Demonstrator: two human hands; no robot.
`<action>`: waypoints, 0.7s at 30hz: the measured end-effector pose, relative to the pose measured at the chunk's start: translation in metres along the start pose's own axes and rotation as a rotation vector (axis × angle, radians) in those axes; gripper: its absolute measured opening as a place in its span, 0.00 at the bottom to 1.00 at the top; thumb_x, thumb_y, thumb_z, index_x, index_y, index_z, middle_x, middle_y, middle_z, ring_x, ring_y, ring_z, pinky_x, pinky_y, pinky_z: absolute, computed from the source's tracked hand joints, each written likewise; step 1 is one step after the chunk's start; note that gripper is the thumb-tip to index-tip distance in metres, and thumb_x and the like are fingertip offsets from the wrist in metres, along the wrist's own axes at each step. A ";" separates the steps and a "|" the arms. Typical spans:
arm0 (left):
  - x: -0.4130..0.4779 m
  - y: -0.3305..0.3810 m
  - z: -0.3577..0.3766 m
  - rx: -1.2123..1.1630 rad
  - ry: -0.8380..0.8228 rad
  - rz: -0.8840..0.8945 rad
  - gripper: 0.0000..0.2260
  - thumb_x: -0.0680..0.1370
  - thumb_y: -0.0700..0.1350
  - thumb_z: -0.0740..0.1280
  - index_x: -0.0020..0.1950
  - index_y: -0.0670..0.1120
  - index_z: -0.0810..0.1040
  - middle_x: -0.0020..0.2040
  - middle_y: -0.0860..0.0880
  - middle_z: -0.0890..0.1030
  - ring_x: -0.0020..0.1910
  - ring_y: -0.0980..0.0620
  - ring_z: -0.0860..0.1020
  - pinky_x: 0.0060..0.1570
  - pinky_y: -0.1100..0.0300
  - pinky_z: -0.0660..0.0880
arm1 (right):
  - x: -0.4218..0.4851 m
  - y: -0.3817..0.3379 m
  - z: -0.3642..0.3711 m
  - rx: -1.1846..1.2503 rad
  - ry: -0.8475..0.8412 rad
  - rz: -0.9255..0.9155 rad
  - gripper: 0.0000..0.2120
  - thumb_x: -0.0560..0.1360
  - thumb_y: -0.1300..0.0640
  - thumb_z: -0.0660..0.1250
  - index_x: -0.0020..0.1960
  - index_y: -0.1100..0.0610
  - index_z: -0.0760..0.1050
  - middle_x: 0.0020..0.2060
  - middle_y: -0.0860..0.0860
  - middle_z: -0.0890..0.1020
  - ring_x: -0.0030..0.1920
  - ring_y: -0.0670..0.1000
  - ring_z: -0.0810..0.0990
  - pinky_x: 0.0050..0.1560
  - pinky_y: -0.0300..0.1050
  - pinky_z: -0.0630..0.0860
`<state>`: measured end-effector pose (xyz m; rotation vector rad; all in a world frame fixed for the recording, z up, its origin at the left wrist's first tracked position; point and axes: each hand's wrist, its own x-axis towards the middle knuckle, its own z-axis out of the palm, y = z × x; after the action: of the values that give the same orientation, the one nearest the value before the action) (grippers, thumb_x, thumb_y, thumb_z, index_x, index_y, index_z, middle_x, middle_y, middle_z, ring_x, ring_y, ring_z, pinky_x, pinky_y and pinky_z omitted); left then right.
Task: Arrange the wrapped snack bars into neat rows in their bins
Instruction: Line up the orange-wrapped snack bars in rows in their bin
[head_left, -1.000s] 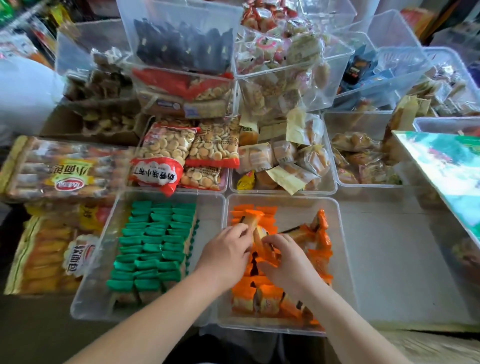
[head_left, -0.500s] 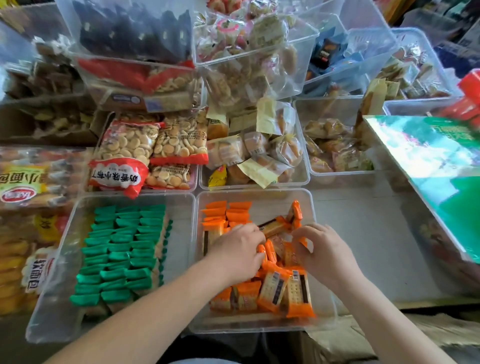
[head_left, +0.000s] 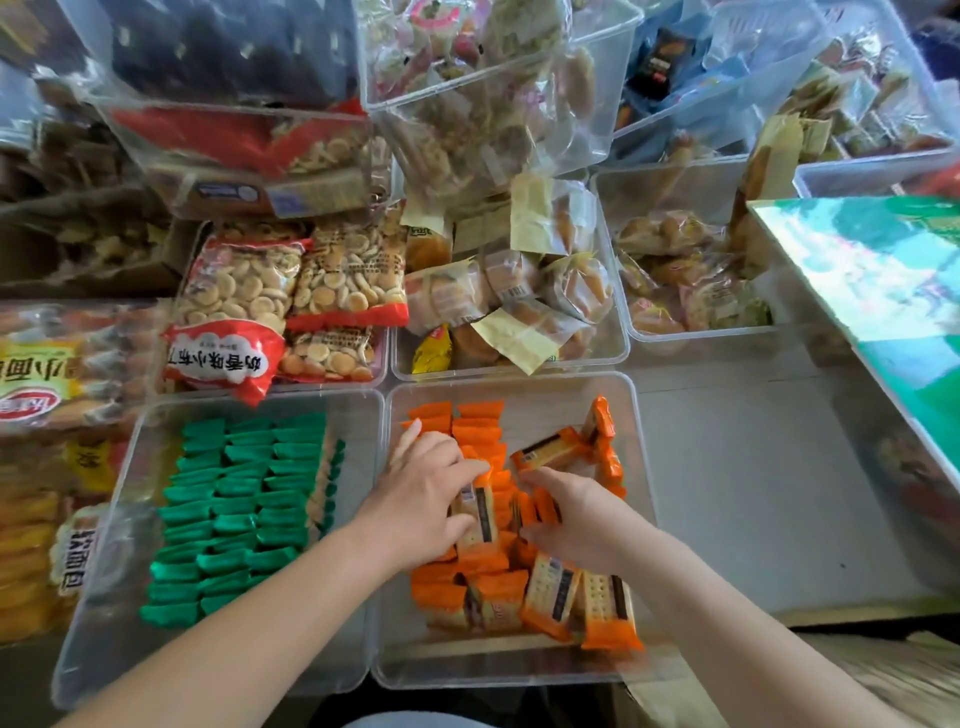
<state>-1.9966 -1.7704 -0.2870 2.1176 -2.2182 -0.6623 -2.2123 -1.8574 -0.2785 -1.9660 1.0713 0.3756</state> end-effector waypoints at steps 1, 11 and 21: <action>-0.001 -0.001 -0.002 -0.021 0.010 0.013 0.24 0.76 0.57 0.74 0.71 0.56 0.77 0.56 0.56 0.72 0.70 0.51 0.67 0.80 0.49 0.36 | 0.004 0.002 0.003 -0.011 0.008 0.027 0.30 0.77 0.47 0.72 0.77 0.43 0.67 0.70 0.47 0.77 0.65 0.53 0.79 0.61 0.47 0.80; 0.010 0.026 -0.018 -0.171 0.048 -0.017 0.14 0.82 0.50 0.69 0.66 0.50 0.81 0.77 0.49 0.70 0.80 0.47 0.61 0.80 0.49 0.58 | -0.008 -0.002 -0.001 0.091 0.284 0.195 0.10 0.76 0.53 0.69 0.56 0.44 0.75 0.44 0.44 0.81 0.40 0.47 0.80 0.34 0.44 0.80; 0.126 0.086 0.007 0.053 -0.377 -0.072 0.22 0.82 0.46 0.66 0.76 0.48 0.70 0.70 0.43 0.75 0.69 0.40 0.75 0.67 0.46 0.75 | -0.093 0.003 -0.027 0.047 0.471 0.293 0.08 0.78 0.52 0.64 0.55 0.43 0.70 0.42 0.43 0.74 0.42 0.48 0.74 0.37 0.42 0.68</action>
<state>-2.0918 -1.8891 -0.3035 2.2662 -2.3632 -1.1013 -2.2726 -1.8293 -0.2083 -1.9040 1.6606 0.0334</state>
